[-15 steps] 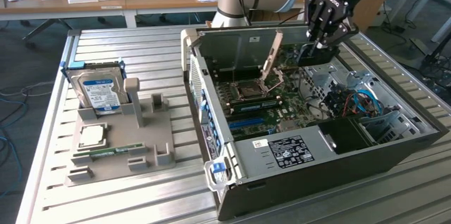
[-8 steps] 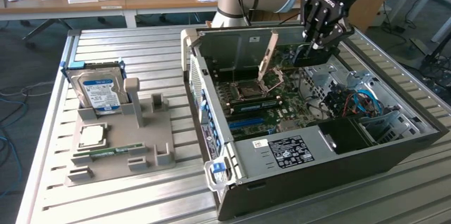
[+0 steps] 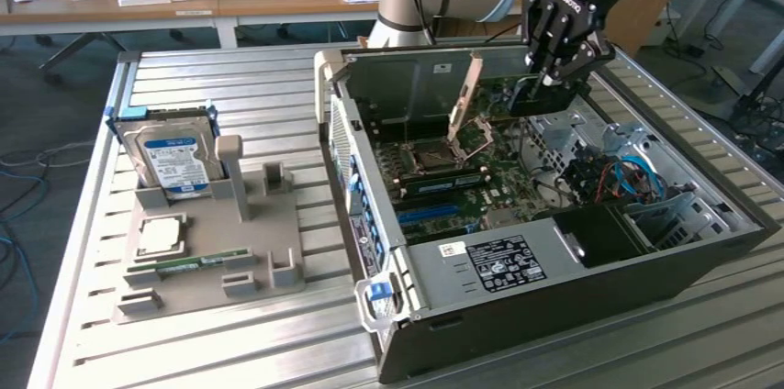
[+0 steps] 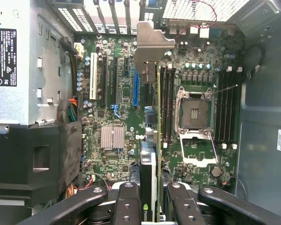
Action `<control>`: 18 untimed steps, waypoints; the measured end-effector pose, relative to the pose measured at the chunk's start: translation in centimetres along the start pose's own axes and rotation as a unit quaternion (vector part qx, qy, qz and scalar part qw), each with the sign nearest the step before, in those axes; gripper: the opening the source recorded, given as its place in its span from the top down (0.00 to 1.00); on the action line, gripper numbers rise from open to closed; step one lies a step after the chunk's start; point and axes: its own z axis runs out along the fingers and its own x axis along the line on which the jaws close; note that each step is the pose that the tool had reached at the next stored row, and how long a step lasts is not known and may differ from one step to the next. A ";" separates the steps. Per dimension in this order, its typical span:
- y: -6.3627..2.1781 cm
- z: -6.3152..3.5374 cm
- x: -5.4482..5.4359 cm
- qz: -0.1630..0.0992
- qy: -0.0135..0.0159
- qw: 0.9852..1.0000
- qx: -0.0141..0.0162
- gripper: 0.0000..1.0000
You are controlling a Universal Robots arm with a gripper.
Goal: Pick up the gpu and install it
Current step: 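Insert the gpu into the slot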
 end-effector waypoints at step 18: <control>0.00 0.38 0.0 0.000 0.000 1.000 0.000 0.74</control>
